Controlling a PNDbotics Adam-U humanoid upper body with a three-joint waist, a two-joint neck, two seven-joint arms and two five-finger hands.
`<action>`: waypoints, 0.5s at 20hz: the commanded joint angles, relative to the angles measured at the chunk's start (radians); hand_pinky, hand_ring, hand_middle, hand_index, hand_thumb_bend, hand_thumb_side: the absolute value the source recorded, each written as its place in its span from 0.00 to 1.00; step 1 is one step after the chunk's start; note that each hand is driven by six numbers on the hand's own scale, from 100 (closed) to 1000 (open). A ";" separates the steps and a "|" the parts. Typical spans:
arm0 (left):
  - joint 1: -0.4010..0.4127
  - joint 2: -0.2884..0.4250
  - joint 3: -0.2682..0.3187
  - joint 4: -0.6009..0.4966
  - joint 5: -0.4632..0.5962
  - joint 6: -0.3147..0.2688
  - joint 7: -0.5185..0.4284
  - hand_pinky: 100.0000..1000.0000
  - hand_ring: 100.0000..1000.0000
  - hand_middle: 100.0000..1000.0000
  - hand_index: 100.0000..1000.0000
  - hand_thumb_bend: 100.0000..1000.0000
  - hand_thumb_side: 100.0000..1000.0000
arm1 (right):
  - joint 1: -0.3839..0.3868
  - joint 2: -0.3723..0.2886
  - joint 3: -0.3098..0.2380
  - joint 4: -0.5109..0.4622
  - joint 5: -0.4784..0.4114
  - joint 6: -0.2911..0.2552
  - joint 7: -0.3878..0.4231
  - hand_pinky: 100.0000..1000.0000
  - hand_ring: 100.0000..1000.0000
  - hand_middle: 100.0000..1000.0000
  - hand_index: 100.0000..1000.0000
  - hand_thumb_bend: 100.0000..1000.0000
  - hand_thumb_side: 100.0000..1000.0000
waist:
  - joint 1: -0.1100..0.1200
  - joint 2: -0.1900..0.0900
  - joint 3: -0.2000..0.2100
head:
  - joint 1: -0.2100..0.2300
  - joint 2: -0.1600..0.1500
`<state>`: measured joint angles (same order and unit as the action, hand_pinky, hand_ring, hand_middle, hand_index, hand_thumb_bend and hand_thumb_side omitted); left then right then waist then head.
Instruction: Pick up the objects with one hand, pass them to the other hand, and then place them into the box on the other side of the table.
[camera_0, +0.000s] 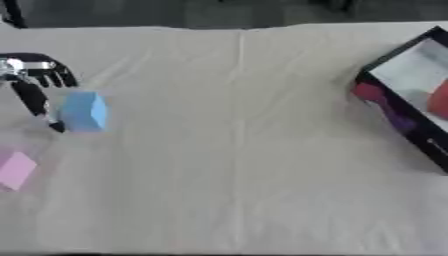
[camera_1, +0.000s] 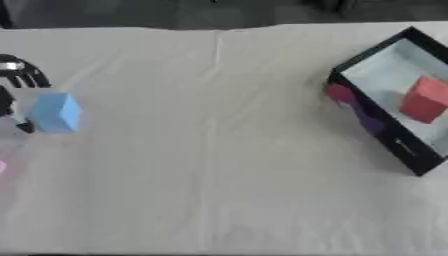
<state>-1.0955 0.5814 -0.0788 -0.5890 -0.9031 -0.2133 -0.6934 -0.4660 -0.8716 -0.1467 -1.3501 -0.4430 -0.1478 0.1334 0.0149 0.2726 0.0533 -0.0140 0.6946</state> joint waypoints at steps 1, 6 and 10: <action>-0.026 0.019 0.016 -0.003 -0.013 0.009 0.025 0.79 0.79 0.73 0.79 0.84 0.00 | -0.011 -0.022 -0.008 -0.006 0.011 -0.001 0.000 1.00 1.00 1.00 1.00 0.00 0.42 | -0.004 -0.014 -0.004 | 0.003 -0.013; -0.034 0.013 0.022 -0.008 -0.042 0.018 0.056 0.79 0.79 0.74 0.79 0.85 0.00 | -0.013 -0.012 -0.007 -0.001 0.020 -0.002 0.009 1.00 1.00 1.00 1.00 0.00 0.43 | -0.006 -0.008 -0.005 | 0.005 -0.014; -0.036 0.000 0.031 0.000 -0.045 0.020 0.063 0.79 0.79 0.74 0.78 0.82 0.00 | -0.017 -0.005 -0.005 0.005 0.028 -0.003 0.015 1.00 1.00 1.00 1.00 0.00 0.44 | -0.009 -0.003 -0.011 | 0.011 -0.018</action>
<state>-1.1087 0.5701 -0.0580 -0.5841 -0.9435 -0.1940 -0.6381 -0.4672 -0.8512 -0.1461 -1.3404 -0.4218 -0.1495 0.1455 0.0096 0.2850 0.0438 -0.0069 0.6907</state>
